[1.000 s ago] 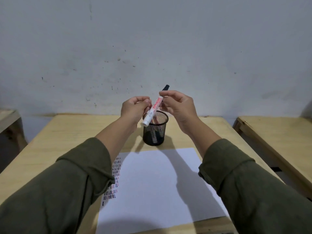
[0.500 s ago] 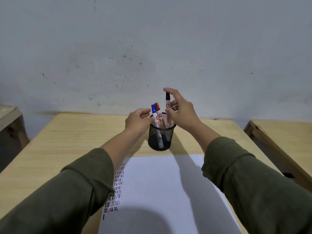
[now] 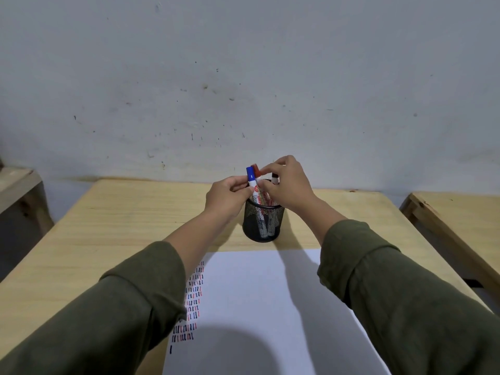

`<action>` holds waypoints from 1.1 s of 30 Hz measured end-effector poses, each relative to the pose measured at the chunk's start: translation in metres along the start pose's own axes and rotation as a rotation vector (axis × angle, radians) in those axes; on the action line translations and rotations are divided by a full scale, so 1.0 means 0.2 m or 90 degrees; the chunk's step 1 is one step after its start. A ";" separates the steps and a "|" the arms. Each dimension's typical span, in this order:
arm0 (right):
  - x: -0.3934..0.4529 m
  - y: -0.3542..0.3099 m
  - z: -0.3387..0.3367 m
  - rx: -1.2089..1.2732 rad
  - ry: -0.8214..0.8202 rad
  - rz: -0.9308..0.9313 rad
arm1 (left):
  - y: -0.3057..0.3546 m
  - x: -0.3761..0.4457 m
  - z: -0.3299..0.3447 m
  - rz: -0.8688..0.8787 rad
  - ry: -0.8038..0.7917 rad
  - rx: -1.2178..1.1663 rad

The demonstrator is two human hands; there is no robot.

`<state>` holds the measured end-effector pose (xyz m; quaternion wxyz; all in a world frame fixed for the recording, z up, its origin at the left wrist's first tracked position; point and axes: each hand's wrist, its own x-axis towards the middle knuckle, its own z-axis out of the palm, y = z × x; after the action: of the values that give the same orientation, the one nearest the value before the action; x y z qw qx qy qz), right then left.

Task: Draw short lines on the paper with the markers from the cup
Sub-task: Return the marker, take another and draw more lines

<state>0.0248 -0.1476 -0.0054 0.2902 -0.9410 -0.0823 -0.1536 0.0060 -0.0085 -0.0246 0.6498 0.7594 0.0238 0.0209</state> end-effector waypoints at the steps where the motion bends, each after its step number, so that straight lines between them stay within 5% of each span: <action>1: 0.00 0.01 0.01 0.009 0.001 0.008 | 0.00 0.00 0.00 0.000 0.001 0.000; 9: 0.02 -0.02 0.01 -0.021 0.000 0.060 | 0.01 -0.01 0.01 0.003 0.002 0.001; 21: 0.05 -0.28 -0.29 0.401 0.165 0.006 | 0.17 -0.03 -0.05 0.051 0.095 0.030; 27: -0.13 -0.38 -0.31 0.473 0.065 -0.034 | 0.44 -0.17 -0.12 0.202 0.018 -0.109; 33: -0.33 -0.41 -0.30 0.510 0.006 0.008 | 0.43 -0.32 -0.16 0.152 -0.042 -0.196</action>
<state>-0.0722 -0.1192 0.0610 0.6355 -0.7529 -0.1288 -0.1121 -0.0589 0.0051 0.0655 0.7519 0.6485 -0.0909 0.0765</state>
